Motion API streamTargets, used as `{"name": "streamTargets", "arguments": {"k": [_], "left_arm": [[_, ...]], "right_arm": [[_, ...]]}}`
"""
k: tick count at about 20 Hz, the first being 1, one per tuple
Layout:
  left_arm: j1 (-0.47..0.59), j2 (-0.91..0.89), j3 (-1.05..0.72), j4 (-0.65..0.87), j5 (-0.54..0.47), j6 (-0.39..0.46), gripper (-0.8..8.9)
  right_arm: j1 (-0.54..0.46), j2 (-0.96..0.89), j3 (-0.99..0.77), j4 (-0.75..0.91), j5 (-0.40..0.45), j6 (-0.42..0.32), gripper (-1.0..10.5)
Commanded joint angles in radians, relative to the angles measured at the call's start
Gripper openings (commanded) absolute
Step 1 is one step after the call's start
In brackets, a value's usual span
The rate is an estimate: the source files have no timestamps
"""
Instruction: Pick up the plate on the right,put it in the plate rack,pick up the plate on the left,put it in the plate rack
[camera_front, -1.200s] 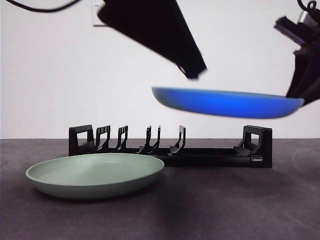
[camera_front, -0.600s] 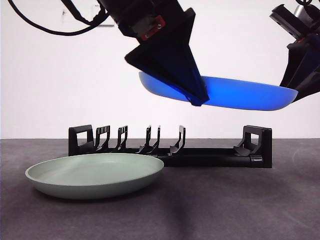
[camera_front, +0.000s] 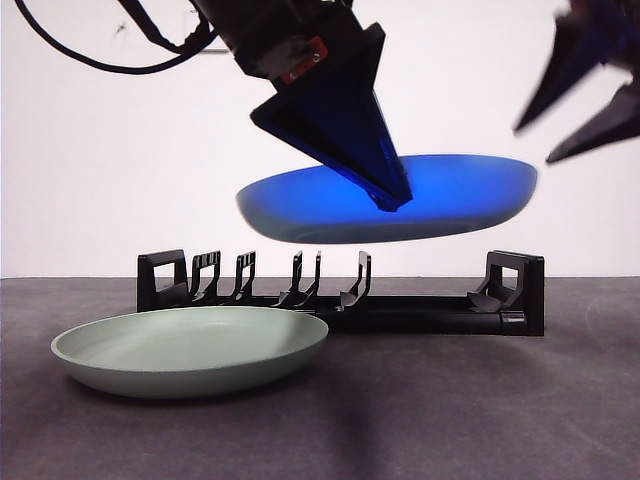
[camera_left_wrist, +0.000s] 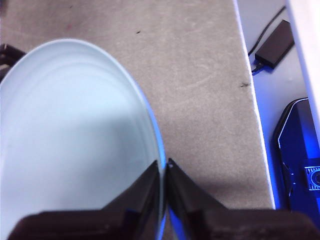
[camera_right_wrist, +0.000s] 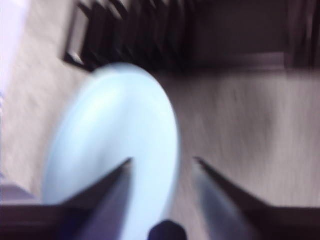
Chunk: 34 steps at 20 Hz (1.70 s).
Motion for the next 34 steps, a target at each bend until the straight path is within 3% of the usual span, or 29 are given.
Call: {"name": "streamTargets", "arguments": {"k": [1,2,7,10,17,23,26,34], "left_arm": [[-0.001,0.005,-0.002,0.033,0.002,-0.028,-0.09],[0.005,0.004,-0.002,0.062,0.002,-0.058,-0.09],[0.134,0.004,0.014,0.314,0.021,-0.293,-0.09],[0.254,0.004,0.056,0.409,0.169,-0.456,-0.09],[0.488,0.004,0.066,0.656,0.462,-0.820,-0.09],[0.671,0.013,0.066,0.766,0.493,-1.053,-0.09],[0.745,0.047,0.066,0.842,0.565,-1.181,-0.10],[0.796,0.160,0.066,0.900,0.638,-1.279,-0.09]], "right_arm": [[0.000,-0.044,0.013,0.077,0.004,0.002,4.2],[0.000,-0.066,0.013,0.113,0.014,0.006,4.1],[0.000,-0.196,0.013,0.204,0.270,0.021,4.1],[0.000,-0.242,0.013,0.208,0.345,0.019,4.1],[0.000,-0.249,0.013,0.192,0.370,0.017,4.1],[0.000,-0.248,0.013,0.180,0.370,0.017,4.1],[0.000,-0.248,0.013,0.177,0.370,0.017,4.1],[0.000,-0.246,0.013,0.177,0.372,0.017,4.1]]}}
